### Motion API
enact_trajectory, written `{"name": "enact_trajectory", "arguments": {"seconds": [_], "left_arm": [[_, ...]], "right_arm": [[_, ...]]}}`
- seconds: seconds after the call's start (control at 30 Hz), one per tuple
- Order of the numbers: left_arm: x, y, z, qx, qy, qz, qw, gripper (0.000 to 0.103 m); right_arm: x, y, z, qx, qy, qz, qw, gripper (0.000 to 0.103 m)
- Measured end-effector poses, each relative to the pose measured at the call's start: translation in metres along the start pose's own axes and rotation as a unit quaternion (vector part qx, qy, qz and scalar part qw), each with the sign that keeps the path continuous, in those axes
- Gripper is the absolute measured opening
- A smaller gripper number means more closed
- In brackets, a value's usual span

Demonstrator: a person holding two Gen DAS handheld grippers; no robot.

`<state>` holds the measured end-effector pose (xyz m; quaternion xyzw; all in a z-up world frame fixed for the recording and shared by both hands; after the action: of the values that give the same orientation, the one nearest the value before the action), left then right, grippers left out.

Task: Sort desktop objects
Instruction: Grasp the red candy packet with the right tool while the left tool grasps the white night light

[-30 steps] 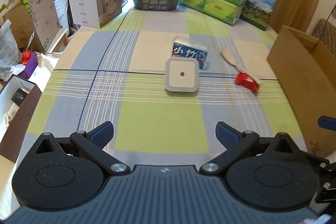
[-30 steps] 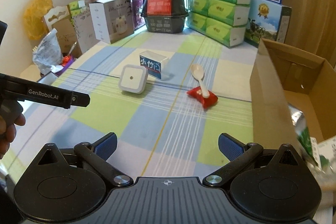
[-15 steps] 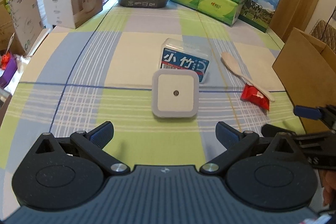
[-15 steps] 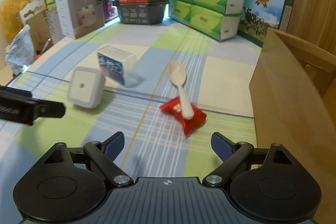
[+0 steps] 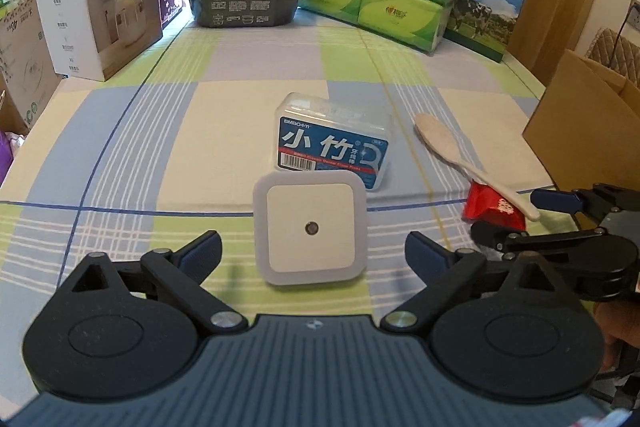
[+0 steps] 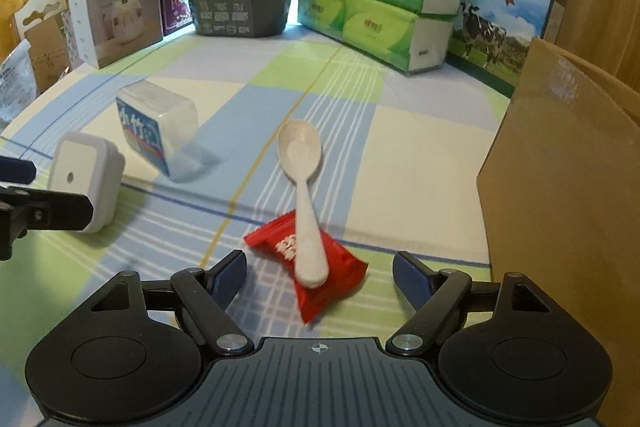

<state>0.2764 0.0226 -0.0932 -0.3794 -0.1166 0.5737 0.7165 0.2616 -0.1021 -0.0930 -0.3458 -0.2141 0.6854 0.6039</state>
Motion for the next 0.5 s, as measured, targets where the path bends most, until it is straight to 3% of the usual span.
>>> {"name": "enact_trajectory", "arguments": {"seconds": [0.17,0.27,0.37,0.5], "left_arm": [[0.002,0.002,-0.007,0.004,-0.010,0.000,0.9999,0.076],[0.002,0.003,-0.008,0.000,-0.010,0.000,1.0000,0.073],[0.002,0.004,-0.008,-0.001,-0.012,-0.003,0.9999,0.062],[0.001,0.007,-0.006,-0.004,-0.016,-0.009,0.9998,0.061]], "right_arm": [[0.004,-0.002,0.000,-0.009,-0.020,0.007,1.000,0.056],[0.009,-0.002,0.004,-0.007,-0.027,0.016,0.999,0.040],[0.014,0.001,0.009,0.000,-0.027,0.016,1.000,0.040],[0.019,0.007,0.021,0.015,-0.037,0.008,0.999,0.039]]}}
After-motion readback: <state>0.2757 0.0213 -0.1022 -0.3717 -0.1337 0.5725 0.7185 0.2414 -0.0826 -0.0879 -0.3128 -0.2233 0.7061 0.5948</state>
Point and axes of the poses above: each gripper's, at about its wrist camera, not at the fingertips, and z roughly against the way its jaws point, x to its left, y to its underside, the point moved 2 cm from there along -z, roughly the way its jaws point, and after that the axes turned 15 degrees about y, right-handed, at the moved point
